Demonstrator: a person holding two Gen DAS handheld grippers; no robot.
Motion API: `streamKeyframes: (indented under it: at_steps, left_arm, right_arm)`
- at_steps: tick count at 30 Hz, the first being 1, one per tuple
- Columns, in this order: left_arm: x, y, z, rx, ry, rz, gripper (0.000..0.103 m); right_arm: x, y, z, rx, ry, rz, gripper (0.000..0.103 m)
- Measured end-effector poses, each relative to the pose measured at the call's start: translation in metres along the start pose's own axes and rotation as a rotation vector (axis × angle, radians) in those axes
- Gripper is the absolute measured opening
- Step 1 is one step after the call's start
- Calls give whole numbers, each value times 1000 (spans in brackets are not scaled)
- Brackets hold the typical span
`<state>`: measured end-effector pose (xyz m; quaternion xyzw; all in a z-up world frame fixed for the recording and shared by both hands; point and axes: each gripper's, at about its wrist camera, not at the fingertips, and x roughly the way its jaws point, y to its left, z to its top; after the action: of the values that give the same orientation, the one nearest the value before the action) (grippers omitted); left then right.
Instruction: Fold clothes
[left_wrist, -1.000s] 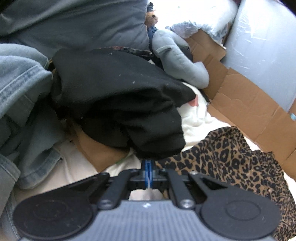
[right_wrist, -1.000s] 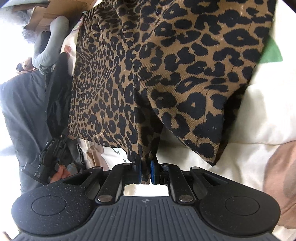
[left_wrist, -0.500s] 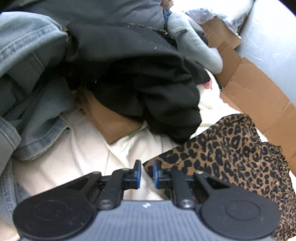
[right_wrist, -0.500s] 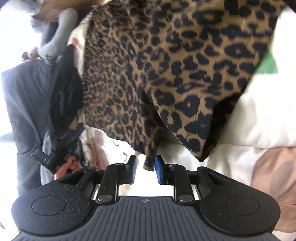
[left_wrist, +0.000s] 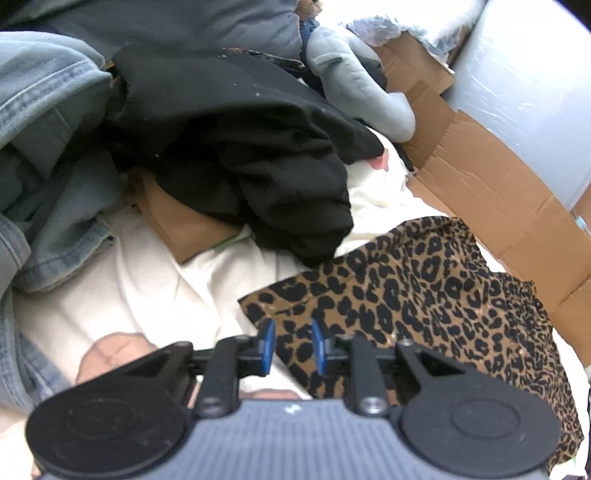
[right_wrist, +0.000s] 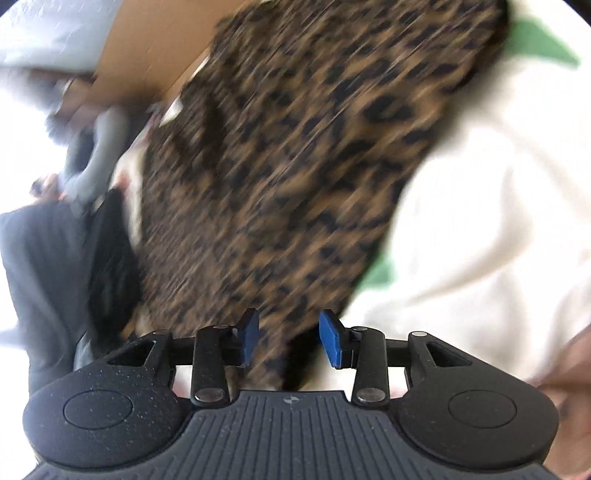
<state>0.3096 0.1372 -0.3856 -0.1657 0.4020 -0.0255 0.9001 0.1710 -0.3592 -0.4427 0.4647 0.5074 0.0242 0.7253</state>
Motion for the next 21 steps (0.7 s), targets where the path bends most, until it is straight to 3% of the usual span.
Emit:
streamKeyframes:
  at_steps: [7,21]
  left_arm:
    - [-1,-4,-7,9,21,-16,22]
    - [3,-4,-14,7,51,-14,22]
  right_arm:
    - [-4,-37,25,71,-104,-3,46]
    - [13,-51,36,80,-155,105,44]
